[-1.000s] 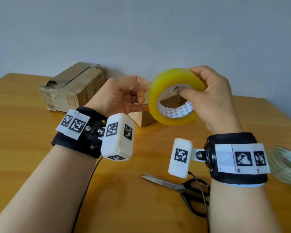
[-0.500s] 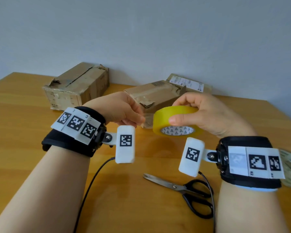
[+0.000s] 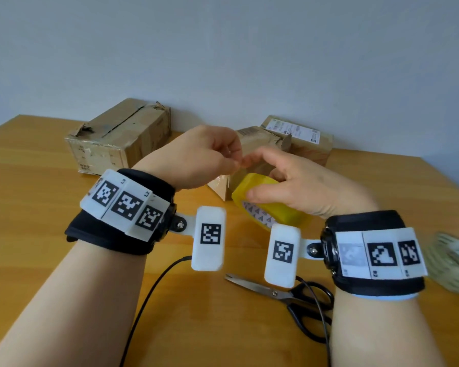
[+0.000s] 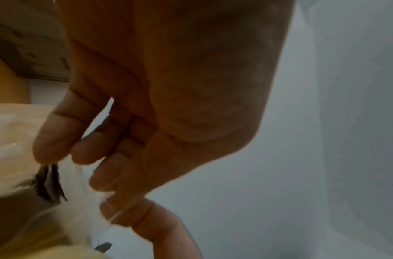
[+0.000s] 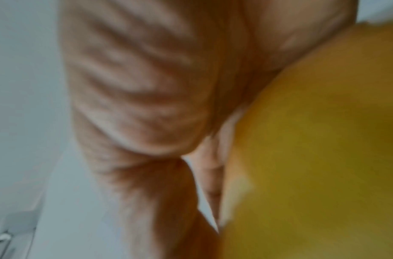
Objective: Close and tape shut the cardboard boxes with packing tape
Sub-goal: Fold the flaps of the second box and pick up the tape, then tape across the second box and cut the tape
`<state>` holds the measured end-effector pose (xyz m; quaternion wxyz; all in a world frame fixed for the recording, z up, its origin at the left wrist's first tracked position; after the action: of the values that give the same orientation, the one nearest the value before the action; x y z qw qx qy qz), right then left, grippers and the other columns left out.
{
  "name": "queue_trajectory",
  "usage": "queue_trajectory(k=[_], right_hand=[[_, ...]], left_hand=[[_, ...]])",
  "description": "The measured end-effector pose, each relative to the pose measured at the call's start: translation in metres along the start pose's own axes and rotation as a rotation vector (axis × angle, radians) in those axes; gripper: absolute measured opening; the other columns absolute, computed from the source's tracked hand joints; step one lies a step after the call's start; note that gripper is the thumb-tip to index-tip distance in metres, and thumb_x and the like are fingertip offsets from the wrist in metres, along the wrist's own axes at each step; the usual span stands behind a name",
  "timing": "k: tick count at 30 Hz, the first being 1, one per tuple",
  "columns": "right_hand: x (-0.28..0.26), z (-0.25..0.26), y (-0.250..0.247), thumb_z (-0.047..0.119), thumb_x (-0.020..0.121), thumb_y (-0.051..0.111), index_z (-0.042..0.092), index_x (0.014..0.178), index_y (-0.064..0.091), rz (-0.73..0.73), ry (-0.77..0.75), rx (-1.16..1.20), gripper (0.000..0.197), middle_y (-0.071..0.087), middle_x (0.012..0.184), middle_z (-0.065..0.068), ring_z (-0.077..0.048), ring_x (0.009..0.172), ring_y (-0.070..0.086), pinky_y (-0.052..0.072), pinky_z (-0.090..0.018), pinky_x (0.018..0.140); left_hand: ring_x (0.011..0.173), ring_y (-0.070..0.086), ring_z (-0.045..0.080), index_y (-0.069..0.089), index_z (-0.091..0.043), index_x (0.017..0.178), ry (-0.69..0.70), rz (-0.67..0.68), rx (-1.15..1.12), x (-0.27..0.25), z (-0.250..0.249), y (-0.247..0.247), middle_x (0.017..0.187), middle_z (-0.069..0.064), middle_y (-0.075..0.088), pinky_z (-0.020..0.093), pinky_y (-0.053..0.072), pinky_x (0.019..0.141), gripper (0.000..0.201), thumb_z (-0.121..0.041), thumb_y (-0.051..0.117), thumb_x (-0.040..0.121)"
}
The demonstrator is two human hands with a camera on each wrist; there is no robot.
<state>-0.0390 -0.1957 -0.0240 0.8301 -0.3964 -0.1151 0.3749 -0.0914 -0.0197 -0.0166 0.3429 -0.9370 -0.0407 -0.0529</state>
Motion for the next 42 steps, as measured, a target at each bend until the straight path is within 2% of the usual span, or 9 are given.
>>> queue_trajectory(k=[4, 8, 14, 17, 21, 27, 31, 38, 42], right_hand=[[0.003, 0.001, 0.003, 0.044, 0.074, 0.073, 0.058, 0.119, 0.054, 0.031, 0.001, 0.025, 0.051, 0.062, 0.123, 0.024, -0.005, 0.113, 0.06, 0.049, -0.04, 0.102], [0.006, 0.003, -0.002, 0.042, 0.091, 0.065, 0.04, 0.107, 0.072, -0.193, 0.023, 0.041, 0.017, 0.069, 0.099, 0.018, 0.001, 0.094, 0.063, 0.05, -0.031, 0.084], [0.012, 0.004, 0.003, 0.046, 0.099, 0.06, 0.035, 0.096, 0.076, -0.294, 0.058, -0.052, 0.02, 0.073, 0.088, 0.011, -0.009, 0.082, 0.068, 0.058, -0.04, 0.08], [0.011, -0.002, 0.0, 0.042, 0.099, 0.059, 0.035, 0.092, 0.076, -0.362, 0.108, -0.064, 0.019, 0.072, 0.09, 0.017, -0.006, 0.084, 0.067, 0.057, -0.042, 0.084], [0.009, -0.011, -0.006, 0.04, 0.097, 0.062, 0.035, 0.091, 0.077, -0.437, 0.166, -0.011, 0.017, 0.072, 0.095, 0.019, -0.004, 0.089, 0.065, 0.057, -0.043, 0.087], [0.012, -0.013, -0.005, 0.04, 0.094, 0.065, 0.033, 0.09, 0.079, -0.429, 0.2, 0.052, 0.016, 0.073, 0.091, 0.016, -0.005, 0.09, 0.065, 0.056, -0.042, 0.087], [0.014, -0.015, -0.003, 0.041, 0.093, 0.066, 0.033, 0.089, 0.079, -0.417, 0.215, 0.054, 0.016, 0.074, 0.091, 0.015, -0.007, 0.09, 0.066, 0.056, -0.04, 0.085], [0.016, -0.015, 0.002, 0.041, 0.096, 0.063, 0.033, 0.091, 0.079, -0.379, 0.253, 0.067, 0.018, 0.077, 0.094, 0.003, -0.02, 0.095, 0.07, 0.056, -0.038, 0.083], [0.017, -0.014, 0.004, 0.041, 0.097, 0.063, 0.032, 0.093, 0.079, -0.381, 0.246, 0.087, 0.019, 0.075, 0.092, 0.007, -0.013, 0.09, 0.068, 0.052, -0.031, 0.073]], left_hand=[[0.072, 0.058, 0.02, 0.065, -0.027, 0.084, 0.08, -0.056, 0.086, -0.003, -0.005, -0.002, 0.079, 0.003, 0.064, 0.031, 0.048, 0.064, 0.009, -0.022, 0.063, 0.091], [0.072, 0.067, 0.018, 0.071, -0.026, 0.087, 0.123, -0.1, -0.025, -0.003, -0.009, -0.003, 0.077, 0.001, 0.071, 0.035, 0.059, 0.071, 0.002, -0.025, 0.072, 0.088], [0.065, 0.064, 0.005, 0.073, -0.029, 0.094, 0.097, -0.207, 0.033, 0.005, 0.007, -0.006, 0.071, -0.008, 0.07, 0.027, 0.055, 0.067, 0.009, -0.027, 0.076, 0.085], [0.084, 0.058, 0.001, 0.071, -0.03, 0.104, 0.125, -0.312, 0.14, 0.01, 0.02, -0.011, 0.095, -0.012, 0.065, 0.023, 0.048, 0.079, 0.014, -0.023, 0.063, 0.095], [0.114, 0.049, 0.007, 0.068, -0.03, 0.115, 0.119, -0.202, 0.249, 0.016, 0.033, 0.003, 0.129, -0.009, 0.052, 0.022, 0.033, 0.092, 0.024, -0.019, 0.056, 0.099], [0.101, 0.045, 0.013, 0.066, -0.043, 0.091, 0.048, -0.091, 0.268, 0.021, 0.038, 0.023, 0.103, -0.009, 0.053, 0.03, 0.04, 0.086, 0.019, -0.024, 0.068, 0.091], [0.094, 0.055, 0.007, 0.073, -0.029, 0.091, 0.027, -0.097, 0.199, 0.019, 0.037, 0.018, 0.101, -0.011, 0.058, 0.016, 0.04, 0.073, 0.003, -0.028, 0.07, 0.089], [0.092, 0.057, 0.001, 0.071, -0.013, 0.082, 0.021, -0.099, 0.137, 0.022, 0.038, 0.02, 0.103, -0.009, 0.065, 0.018, 0.045, 0.079, 0.016, -0.024, 0.066, 0.092], [0.103, 0.056, 0.006, 0.077, -0.015, 0.086, -0.049, -0.043, -0.05, 0.022, 0.037, 0.016, 0.109, -0.008, 0.064, 0.025, 0.04, 0.087, 0.025, -0.029, 0.058, 0.094]])
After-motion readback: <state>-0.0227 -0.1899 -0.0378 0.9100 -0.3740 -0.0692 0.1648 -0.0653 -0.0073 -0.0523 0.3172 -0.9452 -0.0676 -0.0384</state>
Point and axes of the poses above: each hand's wrist, its own x-axis towards the middle knuckle, its own y-axis out of the palm, z = x × y, the point moved 3 cm from there along x, towards the middle knuckle
